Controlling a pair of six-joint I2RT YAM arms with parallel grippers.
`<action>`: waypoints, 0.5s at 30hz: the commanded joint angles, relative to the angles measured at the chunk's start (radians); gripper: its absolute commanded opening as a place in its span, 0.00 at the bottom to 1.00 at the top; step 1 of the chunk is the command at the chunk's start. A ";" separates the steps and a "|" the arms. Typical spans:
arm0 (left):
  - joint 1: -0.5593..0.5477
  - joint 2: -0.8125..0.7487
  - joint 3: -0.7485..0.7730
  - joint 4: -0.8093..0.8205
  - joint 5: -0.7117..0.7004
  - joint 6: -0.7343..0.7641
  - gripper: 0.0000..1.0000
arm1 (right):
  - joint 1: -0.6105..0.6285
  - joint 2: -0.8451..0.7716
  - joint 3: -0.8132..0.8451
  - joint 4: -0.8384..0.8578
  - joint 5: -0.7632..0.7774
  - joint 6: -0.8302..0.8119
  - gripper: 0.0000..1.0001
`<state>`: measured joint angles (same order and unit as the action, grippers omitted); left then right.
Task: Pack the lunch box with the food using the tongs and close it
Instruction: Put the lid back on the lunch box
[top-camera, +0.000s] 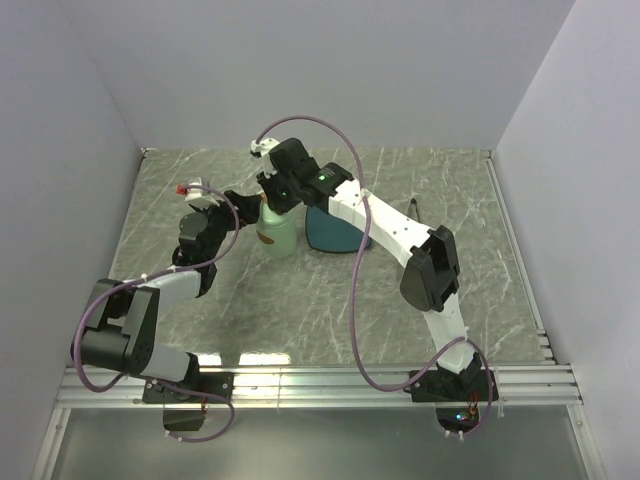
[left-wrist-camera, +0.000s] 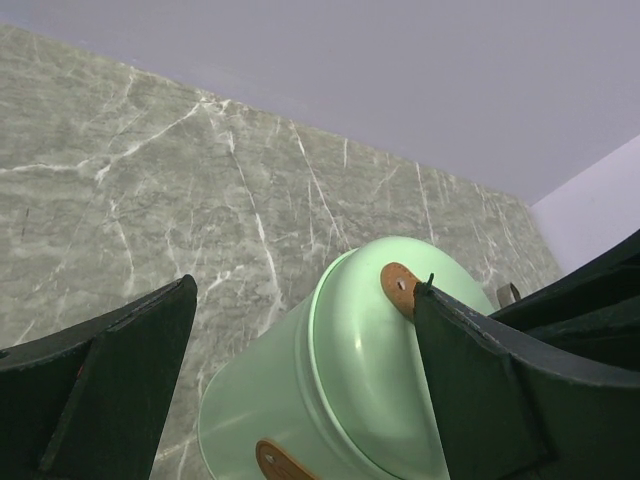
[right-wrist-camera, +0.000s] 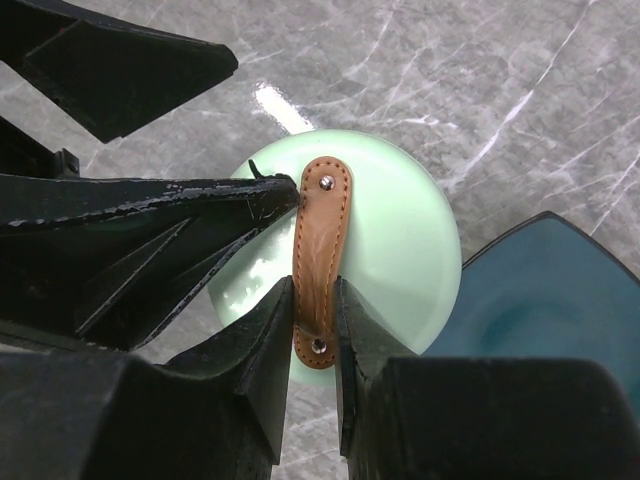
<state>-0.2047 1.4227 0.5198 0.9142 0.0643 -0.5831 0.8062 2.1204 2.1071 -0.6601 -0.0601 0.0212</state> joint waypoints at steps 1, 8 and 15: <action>-0.007 0.008 0.016 0.034 0.009 0.020 0.96 | -0.009 0.010 0.019 0.013 0.002 0.000 0.19; -0.005 0.021 0.019 0.038 0.014 0.020 0.96 | -0.013 0.024 0.010 0.016 -0.007 0.003 0.19; -0.005 0.022 0.017 0.040 0.014 0.019 0.96 | -0.018 0.026 -0.059 0.034 0.000 0.019 0.19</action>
<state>-0.2047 1.4433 0.5201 0.9146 0.0643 -0.5831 0.8017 2.1304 2.0960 -0.6373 -0.0704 0.0299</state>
